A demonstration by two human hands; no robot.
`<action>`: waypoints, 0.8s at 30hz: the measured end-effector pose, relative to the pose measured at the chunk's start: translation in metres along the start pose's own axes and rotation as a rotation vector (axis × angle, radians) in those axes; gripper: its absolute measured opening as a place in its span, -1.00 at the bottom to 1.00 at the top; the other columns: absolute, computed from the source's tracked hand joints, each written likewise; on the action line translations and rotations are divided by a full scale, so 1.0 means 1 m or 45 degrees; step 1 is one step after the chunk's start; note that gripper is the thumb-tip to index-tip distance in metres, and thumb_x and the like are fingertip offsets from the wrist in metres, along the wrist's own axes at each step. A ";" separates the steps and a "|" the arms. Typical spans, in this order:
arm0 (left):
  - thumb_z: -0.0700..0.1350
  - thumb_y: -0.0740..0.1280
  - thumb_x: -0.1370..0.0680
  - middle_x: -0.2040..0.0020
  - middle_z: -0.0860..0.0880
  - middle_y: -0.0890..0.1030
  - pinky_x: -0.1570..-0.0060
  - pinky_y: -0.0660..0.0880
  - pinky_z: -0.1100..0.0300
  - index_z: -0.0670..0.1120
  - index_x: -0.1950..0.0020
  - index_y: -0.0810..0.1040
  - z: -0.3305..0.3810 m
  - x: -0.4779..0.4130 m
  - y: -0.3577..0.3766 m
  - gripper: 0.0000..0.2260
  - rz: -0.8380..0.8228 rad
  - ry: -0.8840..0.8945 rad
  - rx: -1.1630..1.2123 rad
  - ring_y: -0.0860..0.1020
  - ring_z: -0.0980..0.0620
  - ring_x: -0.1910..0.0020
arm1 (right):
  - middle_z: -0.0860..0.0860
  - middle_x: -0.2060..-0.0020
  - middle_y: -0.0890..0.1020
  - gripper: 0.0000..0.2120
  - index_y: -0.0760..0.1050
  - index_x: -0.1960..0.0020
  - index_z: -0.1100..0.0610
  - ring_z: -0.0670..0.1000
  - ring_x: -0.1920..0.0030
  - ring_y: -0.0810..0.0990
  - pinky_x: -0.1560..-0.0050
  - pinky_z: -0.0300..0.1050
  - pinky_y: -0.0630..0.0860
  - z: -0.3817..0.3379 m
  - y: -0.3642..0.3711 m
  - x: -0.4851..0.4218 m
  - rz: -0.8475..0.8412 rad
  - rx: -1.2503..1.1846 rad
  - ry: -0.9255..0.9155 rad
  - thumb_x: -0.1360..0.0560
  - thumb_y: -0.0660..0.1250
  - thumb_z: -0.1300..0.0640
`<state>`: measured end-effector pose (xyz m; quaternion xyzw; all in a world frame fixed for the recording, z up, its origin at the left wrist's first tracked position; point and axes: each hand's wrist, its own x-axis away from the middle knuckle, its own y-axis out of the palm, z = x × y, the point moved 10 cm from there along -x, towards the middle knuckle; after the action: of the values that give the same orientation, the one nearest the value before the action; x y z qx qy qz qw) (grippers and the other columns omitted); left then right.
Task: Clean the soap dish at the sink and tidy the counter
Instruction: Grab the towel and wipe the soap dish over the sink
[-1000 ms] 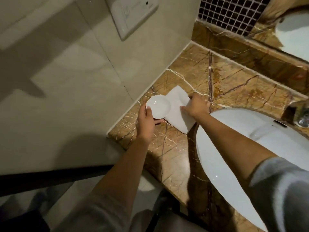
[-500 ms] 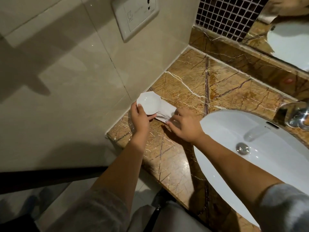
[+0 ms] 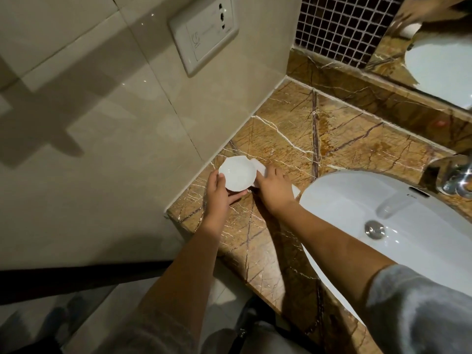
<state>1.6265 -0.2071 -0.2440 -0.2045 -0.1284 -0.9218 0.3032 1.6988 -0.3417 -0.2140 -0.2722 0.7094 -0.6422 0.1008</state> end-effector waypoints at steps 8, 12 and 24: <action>0.04 0.11 -0.64 -0.25 -0.06 0.38 0.50 0.57 0.18 0.11 -0.34 0.38 -0.011 0.004 0.060 -0.73 -0.113 -0.023 -0.243 0.59 -0.04 0.16 | 0.20 -0.21 0.49 -0.59 0.34 -0.41 -0.01 0.24 -0.12 0.53 0.07 -0.02 0.42 0.121 -0.037 0.067 0.498 -1.017 0.655 -0.56 0.19 0.07; -0.05 0.11 -0.66 -0.34 -0.13 0.39 0.43 0.61 0.14 0.06 -0.38 0.34 -0.039 0.027 0.134 -0.72 -0.344 -0.153 -0.191 0.48 -0.14 -0.13 | 0.12 -0.15 0.50 -0.57 0.39 -0.37 -0.08 0.15 -0.09 0.53 0.13 -0.10 0.42 0.154 -0.081 0.105 0.643 -0.843 0.444 -0.50 0.21 0.04; 0.01 0.10 -0.66 -0.16 -0.11 0.57 0.13 0.59 -0.10 0.07 -0.16 0.49 -0.094 0.125 0.292 -0.79 -0.809 -0.499 -0.063 0.63 -0.06 0.01 | 0.12 -0.27 0.46 -0.55 0.43 -0.33 0.07 0.19 -0.09 0.49 0.13 0.02 0.51 0.220 -0.070 0.190 0.378 -0.188 0.388 -0.45 0.34 0.10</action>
<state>1.6856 -0.5331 -0.2370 -0.3342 -0.2187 -0.9162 -0.0334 1.6669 -0.6300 -0.1410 -0.0712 0.7940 -0.6002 0.0658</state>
